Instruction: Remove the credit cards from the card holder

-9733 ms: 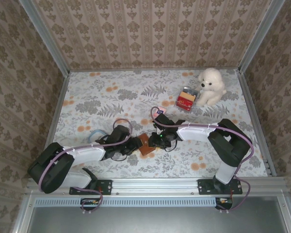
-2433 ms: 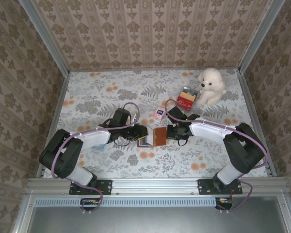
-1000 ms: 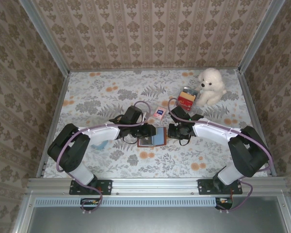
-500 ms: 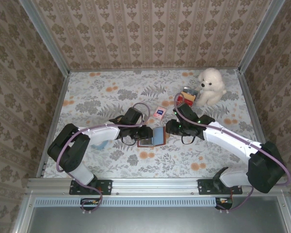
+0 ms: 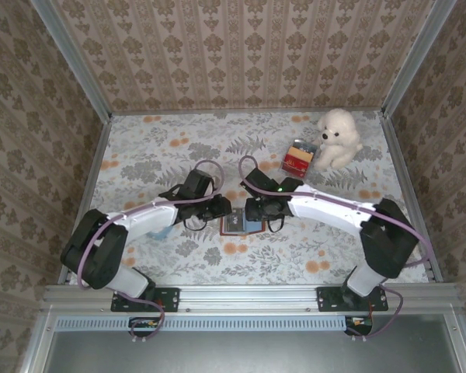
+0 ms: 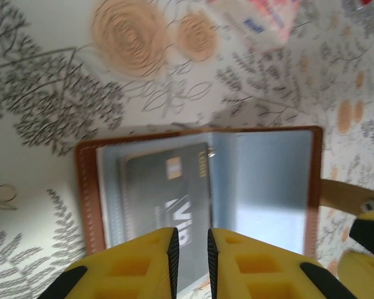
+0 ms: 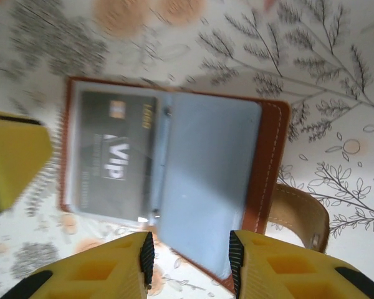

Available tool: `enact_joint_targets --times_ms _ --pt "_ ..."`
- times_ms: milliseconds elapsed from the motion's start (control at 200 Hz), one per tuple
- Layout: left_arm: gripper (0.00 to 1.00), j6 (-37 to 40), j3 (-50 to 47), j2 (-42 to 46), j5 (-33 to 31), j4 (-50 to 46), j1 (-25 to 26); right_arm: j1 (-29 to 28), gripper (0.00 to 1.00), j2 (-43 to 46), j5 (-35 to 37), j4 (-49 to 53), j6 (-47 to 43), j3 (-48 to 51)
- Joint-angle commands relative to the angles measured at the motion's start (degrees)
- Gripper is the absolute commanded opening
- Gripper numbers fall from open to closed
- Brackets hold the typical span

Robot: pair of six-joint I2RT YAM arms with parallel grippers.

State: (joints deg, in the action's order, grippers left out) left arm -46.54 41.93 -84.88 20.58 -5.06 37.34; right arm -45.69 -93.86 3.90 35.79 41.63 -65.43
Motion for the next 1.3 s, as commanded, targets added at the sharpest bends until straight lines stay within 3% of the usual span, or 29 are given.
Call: enact_joint_targets --times_ms 0,90,620,875,1295 --pt "0.22 -1.6 -1.4 -1.0 0.9 2.2 -0.3 -0.4 0.42 -2.8 1.1 3.5 1.3 -4.0" --pt "0.22 -1.2 -1.3 -2.2 0.9 2.2 -0.3 -0.3 0.47 -5.2 3.4 5.8 1.4 -5.6" --pt "0.22 -0.3 -1.8 -5.0 0.2 1.3 -0.3 -0.3 0.54 -13.1 4.4 5.7 1.8 -7.0" --pt "0.21 -0.6 -2.9 -5.9 -0.3 1.9 -0.3 0.2 0.38 -13.1 -2.1 0.1 0.7 -5.0" --pt "0.18 -0.8 -4.8 -6.9 -0.5 2.5 -0.3 1.4 0.29 -13.7 -8.1 -6.5 0.7 -2.7"
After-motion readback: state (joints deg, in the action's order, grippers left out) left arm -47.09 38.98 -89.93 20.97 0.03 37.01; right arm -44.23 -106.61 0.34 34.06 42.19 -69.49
